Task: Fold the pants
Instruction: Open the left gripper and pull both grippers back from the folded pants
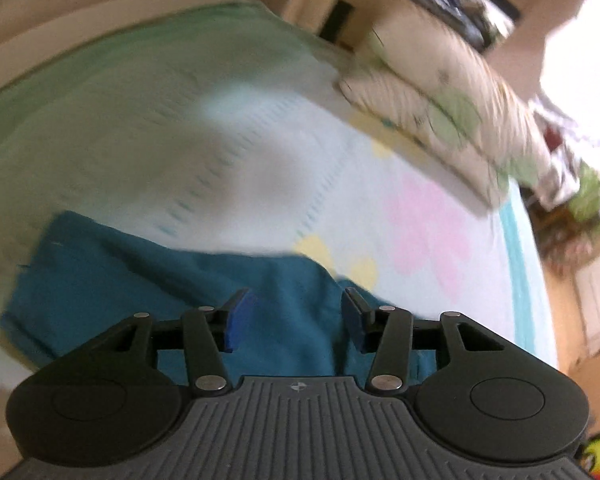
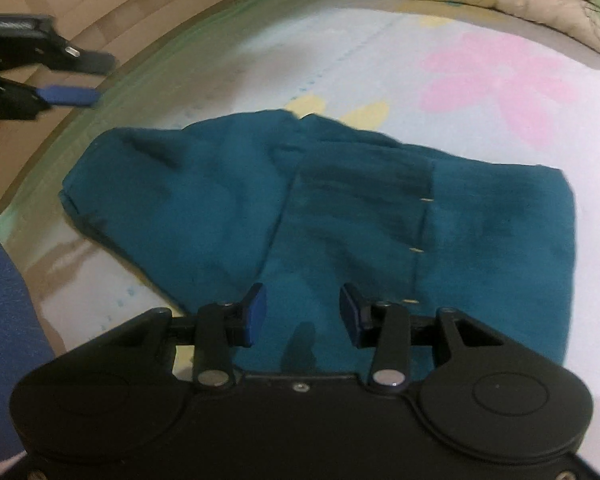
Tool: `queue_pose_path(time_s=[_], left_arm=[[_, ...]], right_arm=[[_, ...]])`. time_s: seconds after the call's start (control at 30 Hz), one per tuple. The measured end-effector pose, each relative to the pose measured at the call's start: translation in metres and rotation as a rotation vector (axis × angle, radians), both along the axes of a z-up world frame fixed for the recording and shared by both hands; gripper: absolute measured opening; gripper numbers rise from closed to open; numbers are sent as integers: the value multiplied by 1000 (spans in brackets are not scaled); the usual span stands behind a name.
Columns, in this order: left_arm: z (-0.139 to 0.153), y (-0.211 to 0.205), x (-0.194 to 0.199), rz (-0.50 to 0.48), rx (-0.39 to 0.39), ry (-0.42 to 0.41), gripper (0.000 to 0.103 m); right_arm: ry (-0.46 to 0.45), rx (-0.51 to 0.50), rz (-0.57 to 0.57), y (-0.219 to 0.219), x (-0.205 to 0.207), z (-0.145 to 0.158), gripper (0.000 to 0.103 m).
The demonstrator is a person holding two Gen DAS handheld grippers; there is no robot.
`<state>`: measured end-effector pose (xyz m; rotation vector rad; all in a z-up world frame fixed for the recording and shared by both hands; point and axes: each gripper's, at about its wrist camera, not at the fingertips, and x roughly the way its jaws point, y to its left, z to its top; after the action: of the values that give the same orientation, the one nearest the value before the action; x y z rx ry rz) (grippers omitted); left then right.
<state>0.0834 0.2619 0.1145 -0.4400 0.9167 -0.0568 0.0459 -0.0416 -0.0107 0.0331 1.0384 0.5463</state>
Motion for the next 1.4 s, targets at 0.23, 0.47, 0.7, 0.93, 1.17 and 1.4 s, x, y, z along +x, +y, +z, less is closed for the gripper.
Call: queue_pose_path(time_s=[0.23,0.47,0.7,0.93,1.17,1.4], left_arm=[[-5,84,-21,135,46,-4,53],[-59,126,-41,213,-36,106,76],[-111,141,-59,269,-129,136,76],[-143,146,-64,296,-201,166,76],[-145,156,-49,340,-255,95,77],[-148,144,-24,361,-236,94,77]], right_arm=[[3,-6,15,17,0,-1,52],[42,-47,40,31,3,-13,52],[53,-87,83,49,4,-21,52],[61,-97,95,58,11,-24,52],[68,-110,102,67,14,-30,52],[62,-91,103,67,17,-33,52]])
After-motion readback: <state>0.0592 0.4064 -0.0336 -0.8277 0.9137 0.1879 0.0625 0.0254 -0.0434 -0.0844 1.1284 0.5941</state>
